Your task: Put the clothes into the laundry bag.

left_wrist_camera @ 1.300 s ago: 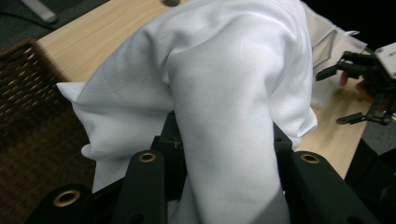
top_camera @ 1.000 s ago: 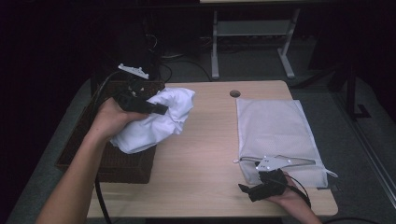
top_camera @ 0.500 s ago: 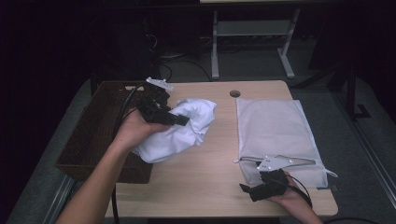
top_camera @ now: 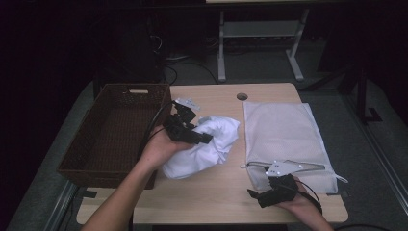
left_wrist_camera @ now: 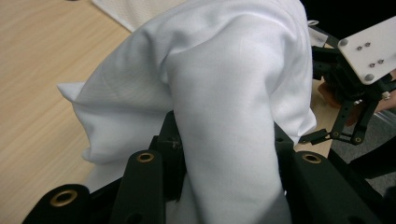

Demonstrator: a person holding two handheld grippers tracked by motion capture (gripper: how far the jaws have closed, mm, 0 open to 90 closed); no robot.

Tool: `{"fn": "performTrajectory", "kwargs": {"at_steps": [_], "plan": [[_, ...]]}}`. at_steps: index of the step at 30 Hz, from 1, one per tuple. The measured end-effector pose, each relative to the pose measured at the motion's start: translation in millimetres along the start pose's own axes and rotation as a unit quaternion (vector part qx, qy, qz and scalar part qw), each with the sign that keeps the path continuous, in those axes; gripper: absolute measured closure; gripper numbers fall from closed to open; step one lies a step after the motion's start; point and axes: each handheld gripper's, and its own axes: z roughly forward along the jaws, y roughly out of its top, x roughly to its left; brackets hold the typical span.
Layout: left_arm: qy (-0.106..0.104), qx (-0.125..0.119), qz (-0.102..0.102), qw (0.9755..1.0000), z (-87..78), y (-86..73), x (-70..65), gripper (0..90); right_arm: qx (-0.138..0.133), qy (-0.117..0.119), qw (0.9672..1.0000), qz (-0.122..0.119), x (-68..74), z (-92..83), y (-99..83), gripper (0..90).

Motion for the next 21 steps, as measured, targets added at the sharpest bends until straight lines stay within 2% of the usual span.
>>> {"fn": "performTrajectory", "kwargs": {"at_steps": [4,7,12,16,18,21], "plan": [[-0.012,0.004,-0.007,0.9999,19.6,-3.6,-2.9,60.5,-0.002,0.000,1.0000,0.003,-0.6,-1.0,-0.1,0.0],[-0.001,0.011,-0.003,0.9999,29.9,-8.2,-5.2,60.5,-0.001,-0.001,1.0000,0.001,-1.5,-1.6,-0.4,0.0],[0.004,0.023,-0.009,0.9997,42.5,-22.6,-6.2,60.6,-0.003,-0.001,1.0000,0.000,-1.7,-3.0,-0.7,0.0],[0.018,0.037,-0.007,0.9991,49.0,-38.2,-6.8,60.5,-0.003,-0.001,1.0000,0.002,-2.1,-3.7,-0.7,0.0],[0.033,0.048,-0.001,0.9983,51.9,-46.2,-7.0,60.5,-0.003,-0.001,1.0000,0.002,-2.1,-3.7,-0.6,0.0],[0.045,0.062,0.002,0.9971,55.5,-59.1,-7.0,60.4,-0.003,-0.001,1.0000,0.001,-1.5,-3.8,-0.4,0.0]]}}
